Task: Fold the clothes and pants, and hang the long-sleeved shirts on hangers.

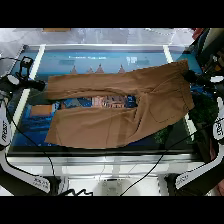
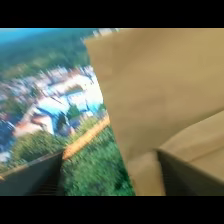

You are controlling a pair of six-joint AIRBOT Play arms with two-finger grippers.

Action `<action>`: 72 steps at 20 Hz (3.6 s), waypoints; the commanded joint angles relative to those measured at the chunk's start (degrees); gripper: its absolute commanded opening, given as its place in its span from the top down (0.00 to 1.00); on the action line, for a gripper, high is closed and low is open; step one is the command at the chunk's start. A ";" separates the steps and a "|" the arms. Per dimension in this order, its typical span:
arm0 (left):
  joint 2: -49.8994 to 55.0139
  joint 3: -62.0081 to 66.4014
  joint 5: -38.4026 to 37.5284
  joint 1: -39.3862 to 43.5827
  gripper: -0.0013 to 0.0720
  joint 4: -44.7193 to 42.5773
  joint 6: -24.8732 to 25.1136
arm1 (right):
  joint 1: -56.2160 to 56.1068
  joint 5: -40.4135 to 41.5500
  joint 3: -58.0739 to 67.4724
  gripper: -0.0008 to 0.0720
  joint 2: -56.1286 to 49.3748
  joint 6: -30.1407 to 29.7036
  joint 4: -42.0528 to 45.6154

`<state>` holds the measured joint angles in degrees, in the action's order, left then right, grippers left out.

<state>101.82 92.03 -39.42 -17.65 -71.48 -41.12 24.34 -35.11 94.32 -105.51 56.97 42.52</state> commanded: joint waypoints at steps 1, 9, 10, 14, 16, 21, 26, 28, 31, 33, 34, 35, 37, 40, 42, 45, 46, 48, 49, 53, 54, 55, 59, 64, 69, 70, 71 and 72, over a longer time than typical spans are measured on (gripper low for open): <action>-0.26 0.00 -2.47 -0.07 0.00 -1.53 -1.57 | -0.09 0.39 0.07 0.72 0.04 -0.02 1.77; -7.39 0.00 -9.55 -0.07 0.15 -8.13 -7.41 | 1.66 -0.94 0.07 0.36 4.00 3.41 11.58; -8.85 0.00 -13.25 -0.09 0.39 -11.52 -11.74 | 2.56 -2.08 0.07 0.36 5.16 3.93 12.35; -10.58 -0.20 -32.52 -3.30 0.89 -14.08 -15.56 | 6.67 -9.38 0.07 0.37 9.20 3.98 13.75; -10.58 -1.92 -41.09 -7.08 0.97 -8.33 -16.85 | 8.72 -13.62 0.07 0.37 10.49 4.07 14.51; -20.11 -16.74 -42.16 -12.85 0.97 3.74 -16.35 | 13.79 -26.25 0.07 0.37 11.54 4.09 19.74; -38.56 -37.27 -33.97 -12.98 0.97 5.27 -17.03 | 19.80 -40.28 0.07 0.80 11.58 2.01 21.57; -42.42 -43.12 -33.05 -14.45 0.96 3.19 -17.97 | 22.34 -43.69 0.07 0.80 11.72 1.92 21.53; -43.45 -50.75 -33.51 -17.68 0.30 2.08 -18.51 | 25.11 -46.47 0.07 0.80 11.93 1.95 21.40; -42.60 -54.18 -31.69 -18.93 0.20 2.12 -18.49 | 25.83 -47.58 0.07 0.80 11.96 2.56 21.24; -42.14 -55.23 -29.20 -18.99 0.20 2.10 -18.49 | 25.86 -47.91 0.04 0.80 11.96 2.54 21.27; -41.77 -56.19 -25.66 -18.99 0.20 2.14 -18.53 | 25.86 -47.87 0.04 0.80 11.96 2.56 21.11; -40.54 -56.78 -21.68 -18.99 0.20 2.14 -20.44 | 25.73 -47.84 0.02 0.80 11.96 2.54 20.28; -36.87 -56.78 -22.51 -18.97 0.20 2.97 -20.63 | 25.73 -47.89 0.02 0.80 11.96 2.58 19.74; -34.58 -56.78 -21.51 -18.97 0.27 4.96 -20.52 | 25.73 -48.04 0.02 0.80 11.96 2.69 19.15; -31.85 -56.78 -19.93 -18.95 0.33 10.03 -19.98 | 25.73 -48.09 0.02 0.80 11.96 3.72 18.86; -31.06 -56.78 -19.82 -18.91 0.33 11.15 -19.96 | 25.73 -48.28 0.02 0.80 11.96 3.78 18.84; -29.81 -56.78 -18.27 -18.64 0.45 13.40 -19.85 | 25.73 -48.48 0.02 0.80 11.96 3.89 18.75; -29.62 -56.68 -16.50 -18.53 0.76 16.11 -18.40 | 25.73 -48.63 0.02 0.80 11.96 3.93 18.75; -29.66 -52.19 -10.86 -18.51 0.97 38.77 -9.64 | 25.73 -50.47 0.00 0.80 11.93 3.96 19.10; -29.70 -49.48 -10.91 -18.51 0.97 42.84 -7.76 | 25.73 -51.25 -0.11 0.81 11.93 3.87 19.45; -29.83 -46.10 -10.95 -18.51 0.97 45.24 -7.26 | 25.75 -51.95 -0.55 0.81 11.93 3.87 19.63; -32.57 -35.19 -12.07 -18.53 0.97 44.24 -7.23 | 26.23 -52.19 -6.43 0.81 12.17 3.21 18.27; -39.89 -35.26 -18.12 -18.53 0.97 23.41 -8.72 | 26.51 -52.57 -14.56 0.81 14.05 0.81 13.22; -40.00 -42.16 -18.16 -18.51 0.97 18.16 -9.84 | 27.08 -48.81 -27.26 0.81 17.03 0.85 6.36; -40.00 -43.45 -17.99 -18.53 0.97 18.10 -9.81 | 27.10 -45.16 -29.68 0.82 17.81 1.49 5.84; -40.00 -44.37 -18.03 -18.51 0.97 18.10 -9.84 | 27.08 -40.28 -32.15 0.92 18.82 2.62 5.27; -40.00 -45.03 -18.03 -18.51 0.97 18.12 -9.84 | 27.10 -35.87 -34.38 0.95 19.80 3.30 4.90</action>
<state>62.06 49.60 -57.30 -36.16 -51.40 -50.76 51.35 -80.97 66.41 -87.92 58.59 50.13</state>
